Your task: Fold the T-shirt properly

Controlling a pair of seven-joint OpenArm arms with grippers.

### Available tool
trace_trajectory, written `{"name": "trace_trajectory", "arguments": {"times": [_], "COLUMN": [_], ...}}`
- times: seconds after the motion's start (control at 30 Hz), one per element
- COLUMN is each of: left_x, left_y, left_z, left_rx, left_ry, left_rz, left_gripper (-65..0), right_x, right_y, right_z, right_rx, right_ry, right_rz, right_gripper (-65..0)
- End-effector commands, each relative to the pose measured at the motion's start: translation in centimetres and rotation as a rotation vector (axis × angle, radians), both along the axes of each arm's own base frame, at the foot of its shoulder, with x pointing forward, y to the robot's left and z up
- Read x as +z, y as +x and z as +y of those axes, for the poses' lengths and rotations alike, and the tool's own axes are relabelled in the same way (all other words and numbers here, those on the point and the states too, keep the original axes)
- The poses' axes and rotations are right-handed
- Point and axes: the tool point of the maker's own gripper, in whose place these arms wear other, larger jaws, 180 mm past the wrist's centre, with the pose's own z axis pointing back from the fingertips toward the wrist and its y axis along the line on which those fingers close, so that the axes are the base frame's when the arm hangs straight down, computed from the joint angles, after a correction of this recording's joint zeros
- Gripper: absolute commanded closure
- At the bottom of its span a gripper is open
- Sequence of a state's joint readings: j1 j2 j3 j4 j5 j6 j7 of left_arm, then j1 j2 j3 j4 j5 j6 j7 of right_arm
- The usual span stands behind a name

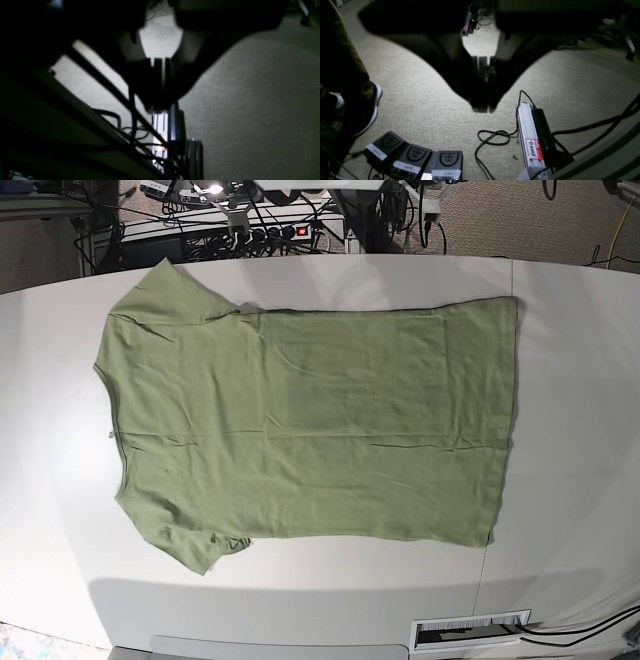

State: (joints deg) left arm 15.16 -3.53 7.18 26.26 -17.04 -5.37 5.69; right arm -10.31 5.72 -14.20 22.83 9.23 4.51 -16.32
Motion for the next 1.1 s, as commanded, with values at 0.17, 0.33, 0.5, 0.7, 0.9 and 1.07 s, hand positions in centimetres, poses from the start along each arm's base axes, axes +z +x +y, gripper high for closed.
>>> {"name": "trace_trajectory", "arguments": {"times": [0.17,0.33,0.5,0.7,0.9,1.07], "left_x": [0.2,0.2,0.3,1.0,2.6,4.5], "left_y": [-0.3,-0.4,-1.3,-3.9,-5.9,-6.4], "left_z": [-0.2,-0.2,-0.1,0.0,1.2,3.7], "left_rx": [-0.01,-0.01,-0.011,-0.011,-0.022,-0.058], "left_ry": [-0.013,-0.013,-0.011,-0.014,-0.01,0.01], "left_rz": [-0.008,-0.007,0.006,0.022,-0.006,-0.058], "left_gripper": [0.0,0.0,0.0,0.0,0.0,0.0], "right_x": [0.1,0.1,0.2,0.5,1.7,3.4], "right_y": [-0.2,-0.7,-2.0,-4.2,-5.3,-5.7], "right_z": [-0.5,-0.8,-1.0,-0.5,-3.3,-6.6], "right_rx": [-0.003,-0.002,0.02,0.066,0.101,0.155], "right_ry": [-0.002,-0.007,-0.011,0.019,-0.012,-0.045], "right_rz": [0.009,0.025,0.047,0.082,0.069,0.04], "right_gripper": [0.0,0.0,0.0,0.0,0.0,0.0]}}
